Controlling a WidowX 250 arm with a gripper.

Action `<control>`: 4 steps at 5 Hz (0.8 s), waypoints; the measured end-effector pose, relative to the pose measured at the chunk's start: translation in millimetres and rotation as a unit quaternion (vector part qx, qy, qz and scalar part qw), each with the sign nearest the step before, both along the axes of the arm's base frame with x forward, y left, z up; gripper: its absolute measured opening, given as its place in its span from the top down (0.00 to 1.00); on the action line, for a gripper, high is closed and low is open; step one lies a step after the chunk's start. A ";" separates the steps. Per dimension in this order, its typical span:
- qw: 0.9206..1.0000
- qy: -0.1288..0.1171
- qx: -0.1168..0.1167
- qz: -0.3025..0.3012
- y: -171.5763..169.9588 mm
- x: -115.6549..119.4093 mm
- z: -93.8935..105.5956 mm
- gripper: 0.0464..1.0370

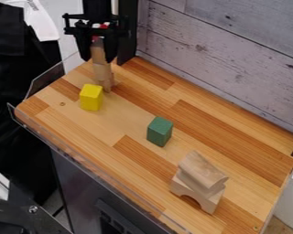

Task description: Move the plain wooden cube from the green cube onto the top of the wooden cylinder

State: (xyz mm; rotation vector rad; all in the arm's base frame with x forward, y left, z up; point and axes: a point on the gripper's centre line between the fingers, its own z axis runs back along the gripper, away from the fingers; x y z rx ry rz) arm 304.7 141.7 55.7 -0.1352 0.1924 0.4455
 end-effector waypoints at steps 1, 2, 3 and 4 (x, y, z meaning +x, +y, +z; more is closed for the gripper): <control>1.000 0.012 -0.003 0.000 -0.5 -2.9 -3.2 0.10; 1.000 0.010 -0.001 0.001 0.2 -2.2 -3.4 0.04; 1.000 0.005 0.004 0.005 -0.9 -2.6 -0.4 0.04; 0.999 -0.018 0.039 -0.017 -8.8 -3.2 26.7 0.04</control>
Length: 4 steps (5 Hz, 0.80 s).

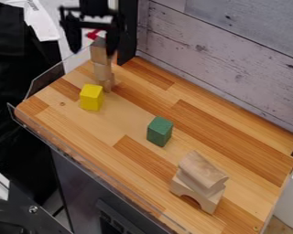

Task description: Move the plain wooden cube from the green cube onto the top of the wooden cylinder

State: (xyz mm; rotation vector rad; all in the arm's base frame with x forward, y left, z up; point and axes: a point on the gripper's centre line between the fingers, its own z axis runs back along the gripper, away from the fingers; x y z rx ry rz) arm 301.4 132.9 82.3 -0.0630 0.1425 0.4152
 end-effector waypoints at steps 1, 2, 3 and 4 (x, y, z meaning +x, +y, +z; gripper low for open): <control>0.999 0.008 0.015 -0.043 -28.8 -3.4 5.9 0.04; 0.998 0.009 0.015 -0.057 -46.2 -16.6 10.2 0.04; 0.997 0.004 0.004 -0.080 -73.7 -24.6 5.5 0.04; 0.994 -0.013 -0.005 -0.104 -97.3 -18.8 -4.8 0.04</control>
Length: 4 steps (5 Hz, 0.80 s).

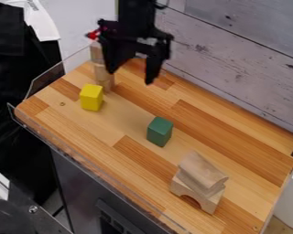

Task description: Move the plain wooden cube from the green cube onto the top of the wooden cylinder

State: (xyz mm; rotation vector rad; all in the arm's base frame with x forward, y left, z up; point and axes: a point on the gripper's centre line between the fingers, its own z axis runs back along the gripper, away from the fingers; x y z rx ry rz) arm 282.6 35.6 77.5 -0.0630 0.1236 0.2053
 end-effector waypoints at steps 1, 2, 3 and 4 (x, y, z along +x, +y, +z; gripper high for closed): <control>0.999 0.028 -0.013 -0.033 -22.7 5.9 -27.7 0.04; 0.998 0.032 -0.011 -0.049 -32.6 10.2 -35.7 0.04; 0.999 0.027 -0.009 -0.041 -33.1 12.2 -37.0 0.04; 0.999 0.027 -0.015 -0.018 -29.8 9.1 -39.4 0.04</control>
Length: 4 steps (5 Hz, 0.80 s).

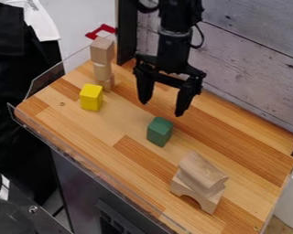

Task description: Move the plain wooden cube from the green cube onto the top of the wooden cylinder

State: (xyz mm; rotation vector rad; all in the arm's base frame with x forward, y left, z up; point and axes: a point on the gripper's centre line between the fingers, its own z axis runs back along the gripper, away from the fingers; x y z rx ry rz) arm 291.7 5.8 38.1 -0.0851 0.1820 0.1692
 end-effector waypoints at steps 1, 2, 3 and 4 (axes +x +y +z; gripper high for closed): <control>1.000 -0.003 0.003 0.006 2.9 0.4 1.2 0.04; 1.000 -0.002 0.003 0.006 2.9 0.0 1.0 0.04; 1.000 -0.002 0.003 0.006 2.9 0.0 1.0 0.04; 1.000 -0.003 0.003 0.006 2.9 0.4 1.2 0.04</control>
